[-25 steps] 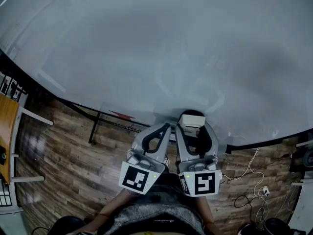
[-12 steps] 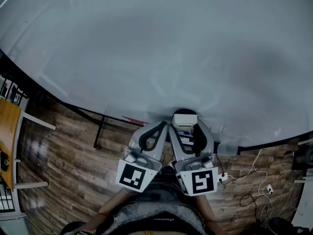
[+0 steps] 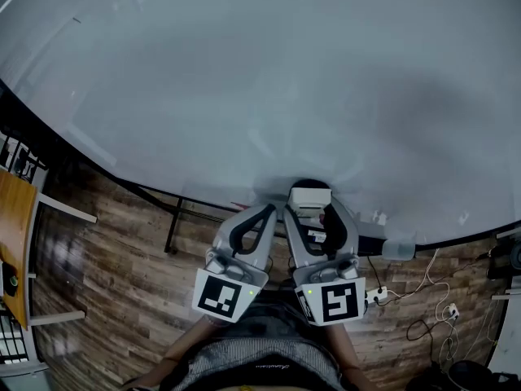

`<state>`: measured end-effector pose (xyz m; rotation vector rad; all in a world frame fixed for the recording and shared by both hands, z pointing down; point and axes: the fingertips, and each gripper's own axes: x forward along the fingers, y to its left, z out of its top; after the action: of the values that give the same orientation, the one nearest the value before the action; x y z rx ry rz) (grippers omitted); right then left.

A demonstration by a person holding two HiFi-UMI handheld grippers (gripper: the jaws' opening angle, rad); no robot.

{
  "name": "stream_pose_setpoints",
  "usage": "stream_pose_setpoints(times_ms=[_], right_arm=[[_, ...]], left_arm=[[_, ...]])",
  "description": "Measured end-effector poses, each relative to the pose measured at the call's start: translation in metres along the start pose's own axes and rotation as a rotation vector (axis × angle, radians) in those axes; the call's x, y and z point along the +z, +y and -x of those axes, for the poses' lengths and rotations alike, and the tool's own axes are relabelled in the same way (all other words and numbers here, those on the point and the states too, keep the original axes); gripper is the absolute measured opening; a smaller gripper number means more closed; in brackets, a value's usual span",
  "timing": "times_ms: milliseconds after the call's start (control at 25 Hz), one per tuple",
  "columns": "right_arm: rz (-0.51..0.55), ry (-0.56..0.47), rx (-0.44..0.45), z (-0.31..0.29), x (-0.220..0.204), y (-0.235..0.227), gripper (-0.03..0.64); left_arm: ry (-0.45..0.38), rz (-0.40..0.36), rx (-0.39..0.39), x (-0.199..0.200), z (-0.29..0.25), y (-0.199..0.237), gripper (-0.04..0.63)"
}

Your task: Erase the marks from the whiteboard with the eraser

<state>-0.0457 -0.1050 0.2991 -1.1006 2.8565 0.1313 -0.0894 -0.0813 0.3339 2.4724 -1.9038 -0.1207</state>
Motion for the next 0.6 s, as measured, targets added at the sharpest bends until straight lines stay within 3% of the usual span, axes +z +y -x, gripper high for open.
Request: stream_pose_setpoints(times_ms=[160, 600], right_arm=[[-0.004, 0.000, -0.003, -0.019, -0.003, 0.023, 0.241], [-0.013, -0.032, -0.025, -0.019, 0.007, 0.026, 0.241]], left_arm=[[-0.006, 0.004, 0.015, 0.000, 0.016, 0.034, 0.003], [0.002, -0.012, -0.006, 0.003, 0.029, 0.034, 0.003]])
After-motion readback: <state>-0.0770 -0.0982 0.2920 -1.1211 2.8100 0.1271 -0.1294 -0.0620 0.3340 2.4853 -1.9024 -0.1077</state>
